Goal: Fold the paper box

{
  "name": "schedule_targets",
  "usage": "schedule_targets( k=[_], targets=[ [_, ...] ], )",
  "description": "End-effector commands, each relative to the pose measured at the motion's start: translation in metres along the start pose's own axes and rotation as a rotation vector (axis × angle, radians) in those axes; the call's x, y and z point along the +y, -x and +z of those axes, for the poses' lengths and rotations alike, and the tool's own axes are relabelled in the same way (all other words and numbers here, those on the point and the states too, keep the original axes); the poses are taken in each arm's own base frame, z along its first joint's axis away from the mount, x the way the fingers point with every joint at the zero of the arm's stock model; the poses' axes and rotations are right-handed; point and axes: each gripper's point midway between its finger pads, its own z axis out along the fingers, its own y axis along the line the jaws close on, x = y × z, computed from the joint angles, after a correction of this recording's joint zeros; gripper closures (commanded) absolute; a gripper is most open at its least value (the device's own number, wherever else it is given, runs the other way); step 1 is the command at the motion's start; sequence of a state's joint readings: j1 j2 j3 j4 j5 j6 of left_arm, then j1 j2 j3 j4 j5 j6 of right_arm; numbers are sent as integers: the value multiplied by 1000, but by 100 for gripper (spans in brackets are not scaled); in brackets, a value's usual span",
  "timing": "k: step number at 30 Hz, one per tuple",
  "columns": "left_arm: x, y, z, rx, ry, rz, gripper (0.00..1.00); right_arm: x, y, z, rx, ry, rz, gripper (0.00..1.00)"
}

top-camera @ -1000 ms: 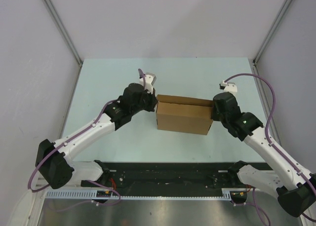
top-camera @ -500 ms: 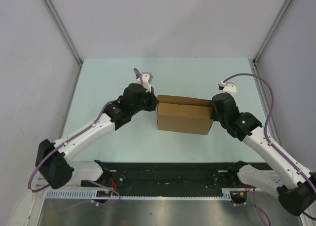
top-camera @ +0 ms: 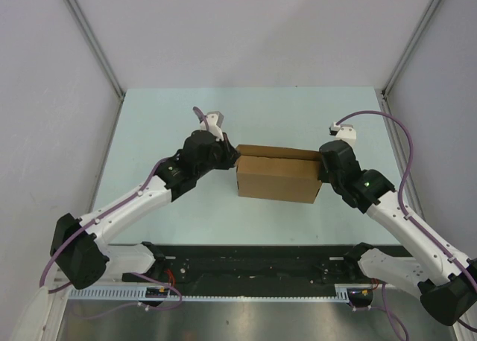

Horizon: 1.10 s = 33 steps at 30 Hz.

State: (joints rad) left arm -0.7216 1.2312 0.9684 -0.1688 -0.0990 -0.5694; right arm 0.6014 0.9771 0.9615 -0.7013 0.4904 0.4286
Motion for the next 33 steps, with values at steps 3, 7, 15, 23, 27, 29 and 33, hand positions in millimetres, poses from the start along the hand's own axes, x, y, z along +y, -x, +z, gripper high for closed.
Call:
schedule_targets(
  k=[3, 7, 15, 23, 27, 29, 33],
  targets=[
    [-12, -12, -6, 16, -41, -91, 100, 7, -6, 2, 18, 19, -10, 100],
    [-7, -17, -6, -17, -18, -54, 100, 8, -6, 1, 16, 24, -8, 100],
    [11, -16, -8, -100, 21, 12, 100, 8, -5, 0, 8, 27, -7, 100],
    [20, -21, -9, -180, 30, 40, 100, 9, -7, 0, 7, 27, -14, 100],
    [19, -24, -10, -224, 17, 59, 100, 10, -6, 0, 1, 30, -15, 100],
    [20, -23, -13, -269, 15, 84, 100, 10, -7, -1, -1, 32, -14, 100],
    [24, -20, -16, -309, 32, 127, 99, 10, -7, -1, -14, 34, -15, 100]
  ],
)
